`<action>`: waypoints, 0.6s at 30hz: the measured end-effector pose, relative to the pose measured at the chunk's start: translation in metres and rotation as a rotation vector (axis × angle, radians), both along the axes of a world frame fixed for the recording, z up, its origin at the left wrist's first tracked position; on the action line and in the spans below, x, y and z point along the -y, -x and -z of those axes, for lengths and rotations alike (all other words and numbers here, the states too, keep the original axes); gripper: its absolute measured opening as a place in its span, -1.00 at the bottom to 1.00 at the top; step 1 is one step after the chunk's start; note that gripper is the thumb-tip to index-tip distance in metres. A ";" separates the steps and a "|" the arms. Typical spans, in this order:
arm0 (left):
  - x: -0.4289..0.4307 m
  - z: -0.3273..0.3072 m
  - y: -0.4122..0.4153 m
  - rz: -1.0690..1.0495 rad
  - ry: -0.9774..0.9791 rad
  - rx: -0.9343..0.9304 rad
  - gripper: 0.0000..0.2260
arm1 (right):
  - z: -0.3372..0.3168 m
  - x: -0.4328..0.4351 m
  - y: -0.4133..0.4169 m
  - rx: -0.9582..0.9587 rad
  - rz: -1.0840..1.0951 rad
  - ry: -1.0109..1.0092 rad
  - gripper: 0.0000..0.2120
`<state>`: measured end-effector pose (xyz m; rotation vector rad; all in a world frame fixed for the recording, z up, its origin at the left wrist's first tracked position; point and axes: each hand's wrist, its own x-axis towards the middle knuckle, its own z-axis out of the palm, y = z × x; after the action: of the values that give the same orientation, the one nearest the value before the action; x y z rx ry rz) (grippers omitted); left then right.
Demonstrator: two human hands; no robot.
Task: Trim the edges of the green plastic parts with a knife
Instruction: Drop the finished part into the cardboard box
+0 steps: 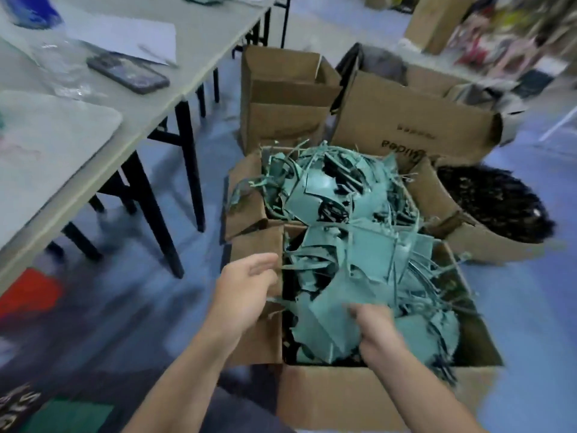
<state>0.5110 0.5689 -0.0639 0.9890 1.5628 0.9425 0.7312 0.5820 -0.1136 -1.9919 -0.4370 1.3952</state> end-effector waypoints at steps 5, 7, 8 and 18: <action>-0.023 0.007 -0.022 0.105 0.124 0.090 -0.75 | 0.001 -0.040 -0.072 0.823 -0.204 -0.299 -0.29; -0.027 0.007 -0.028 0.083 0.145 0.121 -0.76 | 0.016 -0.061 -0.081 1.110 -0.387 -0.381 -0.21; -0.028 0.008 -0.029 0.054 0.140 0.126 -0.76 | 0.028 -0.070 -0.083 1.210 -0.548 -0.320 -0.20; -0.028 0.020 0.045 -0.230 -0.003 0.078 -0.70 | 0.096 -0.122 -0.097 1.072 -1.046 0.110 -0.21</action>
<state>0.4658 0.5967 -0.0843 0.7753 1.6325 1.1284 0.8278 0.7036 -0.2097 -2.5896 -2.1215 0.6317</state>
